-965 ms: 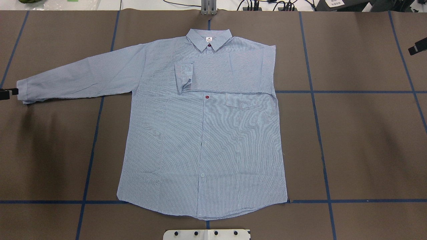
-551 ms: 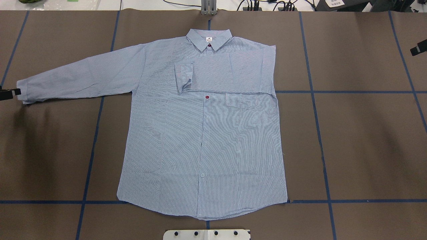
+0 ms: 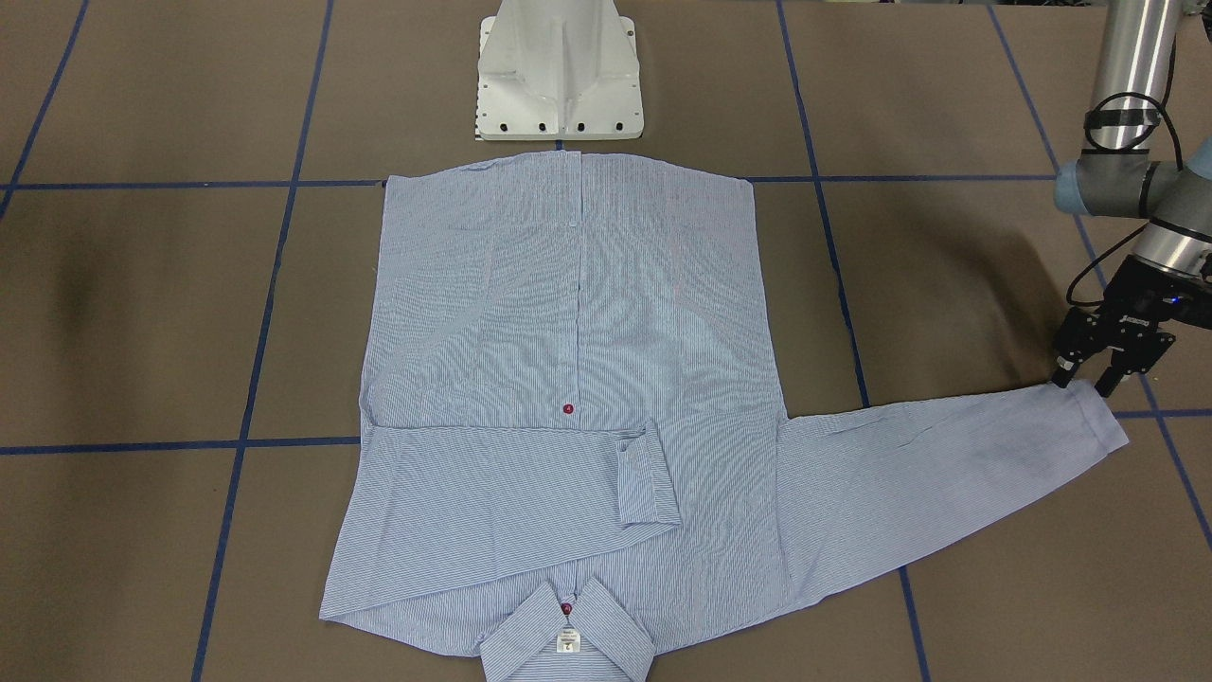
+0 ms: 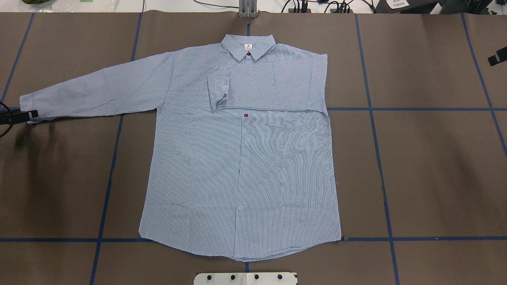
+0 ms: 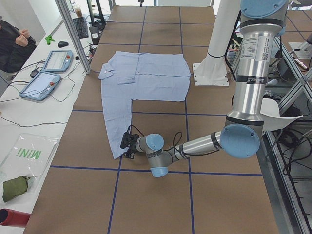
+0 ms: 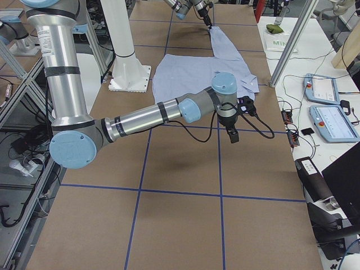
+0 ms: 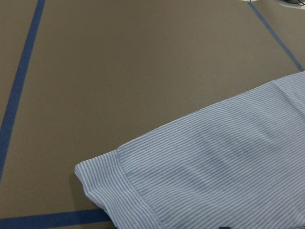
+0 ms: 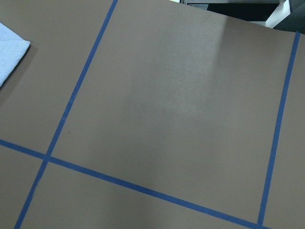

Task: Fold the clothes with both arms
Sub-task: 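Withdraw the right gripper while the left gripper grasps the other sleeve cuff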

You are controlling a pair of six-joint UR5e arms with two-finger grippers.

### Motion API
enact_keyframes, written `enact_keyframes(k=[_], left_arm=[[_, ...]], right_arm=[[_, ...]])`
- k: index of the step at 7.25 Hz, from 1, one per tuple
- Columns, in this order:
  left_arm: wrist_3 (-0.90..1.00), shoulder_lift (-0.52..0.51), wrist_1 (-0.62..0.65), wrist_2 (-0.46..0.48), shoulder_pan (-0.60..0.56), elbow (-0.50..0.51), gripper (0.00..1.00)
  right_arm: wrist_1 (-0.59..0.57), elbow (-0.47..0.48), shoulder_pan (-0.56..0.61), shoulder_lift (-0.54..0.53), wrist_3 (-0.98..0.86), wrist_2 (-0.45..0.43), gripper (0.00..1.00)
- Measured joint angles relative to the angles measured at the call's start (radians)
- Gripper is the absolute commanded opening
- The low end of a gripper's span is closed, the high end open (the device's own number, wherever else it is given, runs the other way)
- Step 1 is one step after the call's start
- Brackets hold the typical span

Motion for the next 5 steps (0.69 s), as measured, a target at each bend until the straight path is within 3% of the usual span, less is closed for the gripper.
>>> enact_keyframes(k=[1,2,5], left_arm=[[-0.001,0.000,0.000,0.000,0.001,0.005,0.39],[-0.001,0.000,0.000,0.000,0.001,0.010,0.03],[0.005,0.002,-0.002,-0.003,0.001,-0.002,0.00]], right_arm=[[0.001,0.001,0.000,-0.001,0.001,0.000,1.00],[0.001,0.002,0.001,-0.001,0.001,0.000,1.00],[0.001,0.003,0.000,0.000,0.003,-0.002,1.00]])
